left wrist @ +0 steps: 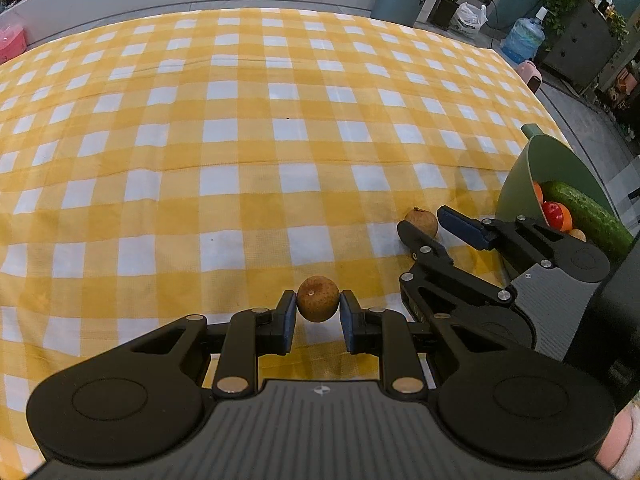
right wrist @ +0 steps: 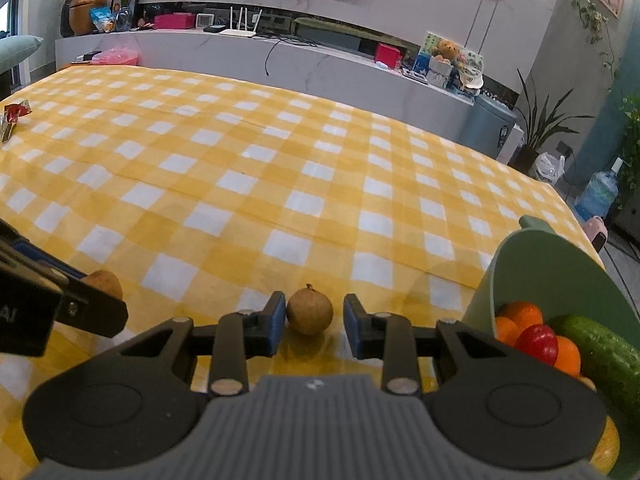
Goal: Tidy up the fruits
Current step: 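Carry both small brown fruits over the green colander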
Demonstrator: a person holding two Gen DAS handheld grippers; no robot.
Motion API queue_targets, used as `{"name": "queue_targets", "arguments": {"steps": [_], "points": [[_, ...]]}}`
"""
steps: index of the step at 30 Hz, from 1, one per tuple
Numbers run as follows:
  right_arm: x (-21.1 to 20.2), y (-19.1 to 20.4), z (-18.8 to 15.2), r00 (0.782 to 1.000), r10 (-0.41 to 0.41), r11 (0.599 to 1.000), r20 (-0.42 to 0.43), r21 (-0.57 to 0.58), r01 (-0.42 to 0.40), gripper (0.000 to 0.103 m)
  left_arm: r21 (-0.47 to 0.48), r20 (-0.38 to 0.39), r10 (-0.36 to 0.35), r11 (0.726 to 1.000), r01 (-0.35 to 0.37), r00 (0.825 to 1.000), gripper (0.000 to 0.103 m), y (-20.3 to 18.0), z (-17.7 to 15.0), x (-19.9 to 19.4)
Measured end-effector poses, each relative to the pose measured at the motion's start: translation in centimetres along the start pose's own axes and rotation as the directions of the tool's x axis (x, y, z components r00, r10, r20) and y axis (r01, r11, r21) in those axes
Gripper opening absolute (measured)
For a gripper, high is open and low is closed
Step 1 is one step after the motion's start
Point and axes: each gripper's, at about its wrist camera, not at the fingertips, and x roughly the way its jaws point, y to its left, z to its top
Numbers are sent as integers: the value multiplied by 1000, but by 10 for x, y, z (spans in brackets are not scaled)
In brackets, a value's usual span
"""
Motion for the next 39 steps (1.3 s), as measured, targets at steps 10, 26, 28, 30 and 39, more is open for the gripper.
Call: {"name": "queue_targets", "arguments": {"steps": [10, 26, 28, 30, 39], "points": [[-15, -6, 3, 999, 52, 998, 1, 41, -52, 22, 15, 22, 5, 1000, -6, 1000, 25, -8, 0, -12], [-122, -42, -19, 985, 150, 978, 91, 134, -161, 22, 106, 94, -18, 994, 8, 995, 25, -53, -15, -59], [-134, -49, -25, 983, 154, 975, 102, 145, -168, 22, 121, 101, -21, 993, 9, 995, 25, -62, -18, -64], [-147, -58, -32, 981, 155, 973, 113, 156, -171, 22, 135, 107, -26, 991, 11, 994, 25, -71, -21, -69], [-188, -101, -67, 984, 123, 962, 131, 227, -150, 22, 200, 117, -63, 979, 39, 991, 26, -117, -37, -79]]}}
